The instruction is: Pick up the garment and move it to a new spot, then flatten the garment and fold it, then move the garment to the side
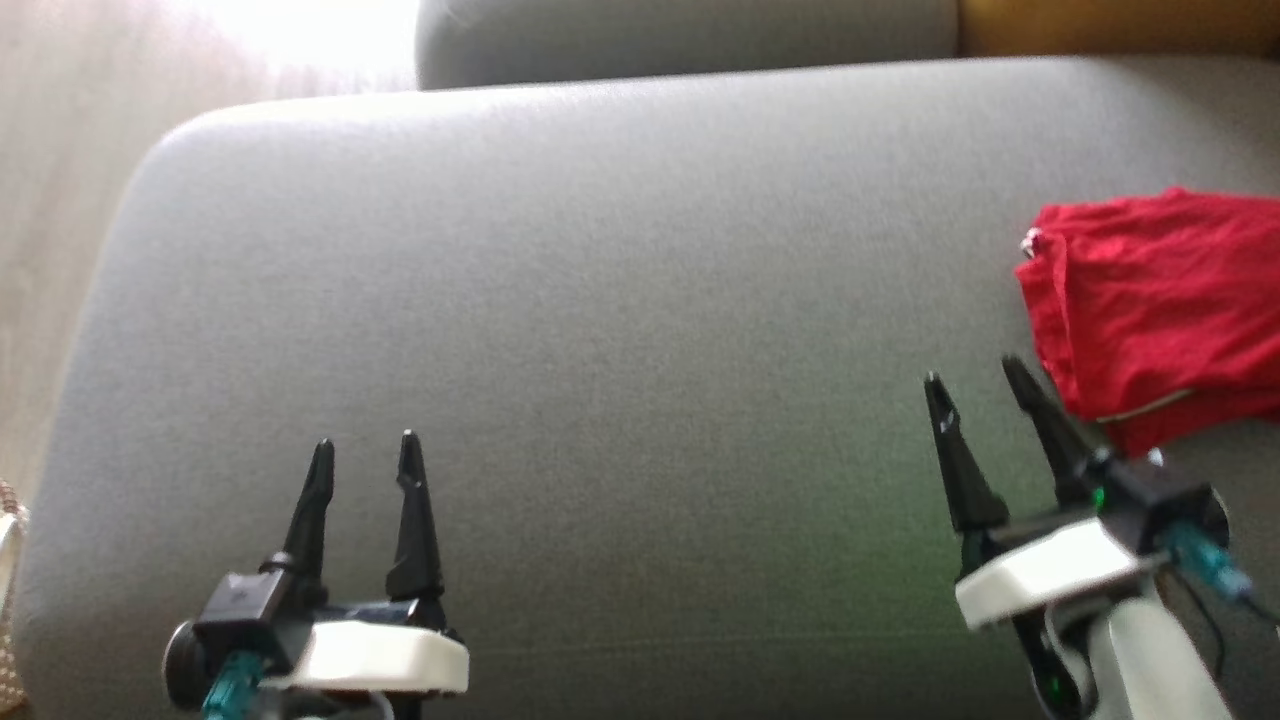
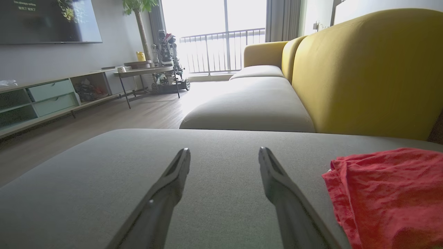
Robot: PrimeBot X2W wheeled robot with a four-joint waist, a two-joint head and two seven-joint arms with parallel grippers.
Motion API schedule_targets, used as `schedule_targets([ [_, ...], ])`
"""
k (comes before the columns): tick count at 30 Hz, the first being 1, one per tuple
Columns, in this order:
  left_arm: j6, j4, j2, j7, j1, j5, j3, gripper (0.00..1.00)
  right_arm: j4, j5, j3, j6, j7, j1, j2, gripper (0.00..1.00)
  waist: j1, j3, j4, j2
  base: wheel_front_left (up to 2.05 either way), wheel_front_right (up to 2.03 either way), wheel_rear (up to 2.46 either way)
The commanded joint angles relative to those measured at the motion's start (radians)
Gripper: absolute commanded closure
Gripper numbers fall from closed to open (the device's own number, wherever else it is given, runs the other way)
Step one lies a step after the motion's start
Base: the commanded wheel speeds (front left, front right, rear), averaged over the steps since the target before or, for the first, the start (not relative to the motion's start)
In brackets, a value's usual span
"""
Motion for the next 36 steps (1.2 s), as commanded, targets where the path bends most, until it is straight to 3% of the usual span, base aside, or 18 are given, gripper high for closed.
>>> schedule_targets([
  [1,0.005,-0.04,-0.004,-0.005,-0.023,0.01,0.04,0.0,-0.04,-0.004,0.02,0.0,-0.009,-0.007,0.005,0.0,0.0001,-0.024,0.019,0.0,0.0,0.0,0.0],
  [7,-0.004,-0.034,-0.004,-0.005,0.016,0.049,0.057,0.0,-0.075,0.021,0.027,0.0,-0.009,0.081,0.005,0.0,0.0001,-0.058,0.027,0.0,0.0,0.0,0.0],
  [23,-0.021,0.0,-0.004,-0.005,0.041,0.066,0.076,0.0,-0.049,0.071,0.05,0.0,-0.009,0.096,0.005,0.0,0.0001,-0.092,0.002,0.0,0.0,0.0,0.0],
  [24,-0.018,0.033,0.0,0.0,0.077,0.062,0.043,1.0,-0.014,0.07,0.027,0.0,0.0,0.12,0.003,1.0,0.0001,-0.092,0.002,0.0,0.0,0.0,0.0],
  [29,-0.018,0.108,0.0,0.002,0.101,0.05,0.042,1.0,0.059,0.079,0.034,0.0,0.004,0.145,0.003,1.0,0.0001,-0.092,0.001,0.0,0.0,0.0,0.0],
  [36,-0.03,0.115,0.006,0.016,0.085,-0.038,0.052,1.0,0.058,0.163,0.031,0.0,0.02,0.136,-0.001,1.0,0.0001,-0.089,0.0,0.0,0.0,0.0,0.0],
])
